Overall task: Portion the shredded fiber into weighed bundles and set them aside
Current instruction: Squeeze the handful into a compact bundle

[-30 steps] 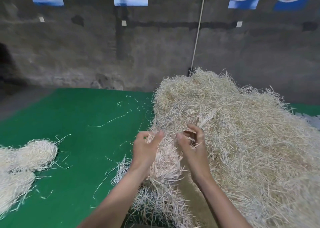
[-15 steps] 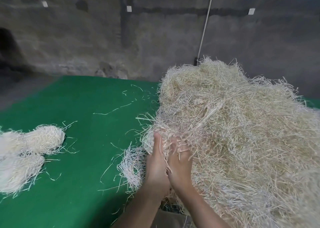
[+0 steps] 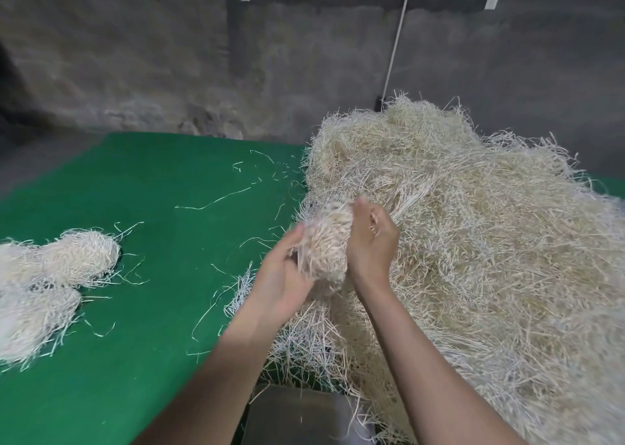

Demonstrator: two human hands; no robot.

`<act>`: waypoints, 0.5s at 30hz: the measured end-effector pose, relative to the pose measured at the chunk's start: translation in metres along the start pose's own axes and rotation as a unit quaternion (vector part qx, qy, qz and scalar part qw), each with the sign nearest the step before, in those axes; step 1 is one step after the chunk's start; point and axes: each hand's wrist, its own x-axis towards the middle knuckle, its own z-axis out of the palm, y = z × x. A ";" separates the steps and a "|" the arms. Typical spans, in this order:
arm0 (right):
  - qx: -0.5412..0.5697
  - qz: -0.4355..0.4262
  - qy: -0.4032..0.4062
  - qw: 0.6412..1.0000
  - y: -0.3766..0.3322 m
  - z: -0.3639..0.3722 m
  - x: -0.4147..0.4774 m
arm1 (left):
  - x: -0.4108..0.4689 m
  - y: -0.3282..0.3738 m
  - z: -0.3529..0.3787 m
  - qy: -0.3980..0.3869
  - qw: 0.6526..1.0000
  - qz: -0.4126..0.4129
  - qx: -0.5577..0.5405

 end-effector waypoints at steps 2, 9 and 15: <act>0.014 -0.012 0.044 0.999 0.002 0.005 -0.003 | -0.003 -0.011 -0.005 0.003 0.998 -0.043 -0.046; -0.086 0.056 -0.257 0.961 0.020 0.006 -0.034 | -0.011 -0.031 -0.036 0.227 0.950 0.041 0.211; -0.079 0.046 -0.174 0.981 0.056 -0.002 -0.033 | -0.042 -0.019 -0.088 0.222 0.914 0.056 0.334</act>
